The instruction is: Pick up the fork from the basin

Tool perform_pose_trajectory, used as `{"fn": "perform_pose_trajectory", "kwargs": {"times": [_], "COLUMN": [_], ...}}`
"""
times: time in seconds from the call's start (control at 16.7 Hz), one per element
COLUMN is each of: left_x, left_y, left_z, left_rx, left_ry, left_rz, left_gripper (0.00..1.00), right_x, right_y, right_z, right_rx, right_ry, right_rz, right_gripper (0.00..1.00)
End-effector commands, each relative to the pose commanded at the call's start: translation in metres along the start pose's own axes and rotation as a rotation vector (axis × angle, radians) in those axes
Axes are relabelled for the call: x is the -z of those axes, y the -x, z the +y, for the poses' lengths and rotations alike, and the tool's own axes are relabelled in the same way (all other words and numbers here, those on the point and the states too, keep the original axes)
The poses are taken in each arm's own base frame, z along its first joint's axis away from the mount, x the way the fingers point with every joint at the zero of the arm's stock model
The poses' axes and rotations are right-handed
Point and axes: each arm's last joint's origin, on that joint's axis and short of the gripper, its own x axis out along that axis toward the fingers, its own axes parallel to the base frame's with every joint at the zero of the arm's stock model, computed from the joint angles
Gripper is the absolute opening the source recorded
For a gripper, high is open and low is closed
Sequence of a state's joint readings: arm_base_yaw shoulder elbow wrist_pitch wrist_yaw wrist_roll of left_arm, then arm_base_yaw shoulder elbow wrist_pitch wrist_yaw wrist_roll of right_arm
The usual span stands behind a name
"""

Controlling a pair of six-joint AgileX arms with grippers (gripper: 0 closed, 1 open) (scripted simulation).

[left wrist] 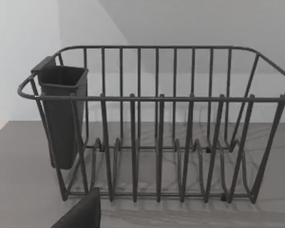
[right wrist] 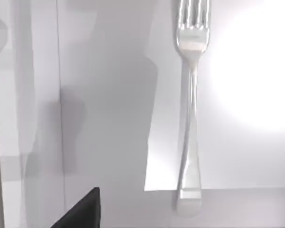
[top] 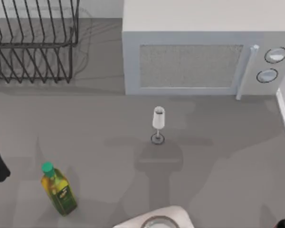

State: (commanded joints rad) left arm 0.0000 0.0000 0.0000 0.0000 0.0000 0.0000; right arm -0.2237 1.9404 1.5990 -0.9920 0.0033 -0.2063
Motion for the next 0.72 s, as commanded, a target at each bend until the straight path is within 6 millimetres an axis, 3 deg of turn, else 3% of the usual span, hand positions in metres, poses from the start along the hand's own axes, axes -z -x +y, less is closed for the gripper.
{"fn": "perform_pose_trajectory", "kwargs": {"times": [0.18, 0.3, 0.42, 0.72], "left_x": [0.0, 0.0, 0.0, 0.0], "left_y": [0.0, 0.0, 0.0, 0.0], "left_z": [0.0, 0.0, 0.0, 0.0], "left_rx": [0.0, 0.0, 0.0, 0.0], "left_ry": [0.0, 0.0, 0.0, 0.0], "left_rz": [0.0, 0.0, 0.0, 0.0], "left_gripper": [1.0, 1.0, 1.0, 1.0], "right_x": [-0.021, -0.027, -0.029, -0.03], "right_y": [-0.045, -0.064, -0.074, -0.075], "right_z": [-0.014, -0.019, -0.022, -0.02], "right_rx": [-0.029, -0.043, -0.05, -0.051], "right_ry": [-0.001, -0.001, -0.002, 0.003], "right_rz": [0.141, 0.199, 0.228, 0.231], "right_gripper": [1.0, 1.0, 1.0, 1.0]}}
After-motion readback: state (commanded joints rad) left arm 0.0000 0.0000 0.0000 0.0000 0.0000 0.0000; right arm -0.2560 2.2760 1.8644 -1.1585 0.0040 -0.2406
